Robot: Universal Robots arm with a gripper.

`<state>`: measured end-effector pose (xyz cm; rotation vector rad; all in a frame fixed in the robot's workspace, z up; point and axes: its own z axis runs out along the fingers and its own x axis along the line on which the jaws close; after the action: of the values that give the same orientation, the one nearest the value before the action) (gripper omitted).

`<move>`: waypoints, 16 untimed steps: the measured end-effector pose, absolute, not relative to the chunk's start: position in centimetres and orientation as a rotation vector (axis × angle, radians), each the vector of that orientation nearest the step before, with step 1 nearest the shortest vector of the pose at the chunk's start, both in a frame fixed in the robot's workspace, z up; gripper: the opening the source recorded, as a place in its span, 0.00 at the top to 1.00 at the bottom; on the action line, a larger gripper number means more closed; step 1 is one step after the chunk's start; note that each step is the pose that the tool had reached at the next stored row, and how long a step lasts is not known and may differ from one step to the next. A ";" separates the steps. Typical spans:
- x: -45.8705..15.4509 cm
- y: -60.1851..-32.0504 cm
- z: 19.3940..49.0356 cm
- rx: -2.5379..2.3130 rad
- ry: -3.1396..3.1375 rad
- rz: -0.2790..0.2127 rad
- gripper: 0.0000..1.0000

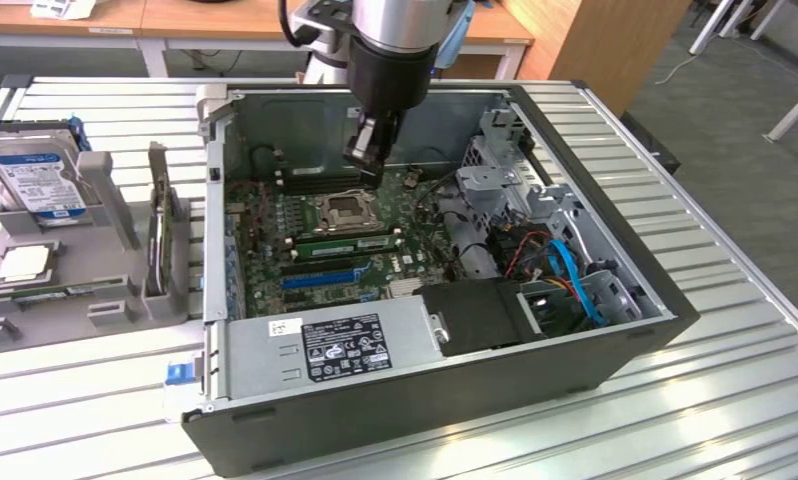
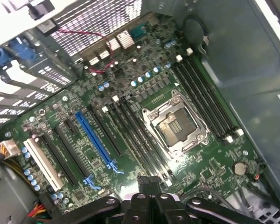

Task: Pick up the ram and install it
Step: 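Press down the ram until it locks into place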

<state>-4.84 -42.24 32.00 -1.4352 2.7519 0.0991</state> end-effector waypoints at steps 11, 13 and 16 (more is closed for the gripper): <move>-4.8 -42.2 32.0 -1.265 2.829 0.098 0.90; -4.8 -42.2 32.0 -1.236 2.841 0.098 0.90; -4.8 -42.2 32.0 -1.195 2.857 0.097 0.90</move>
<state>-4.84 -42.25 32.00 -1.1948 2.8573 0.0972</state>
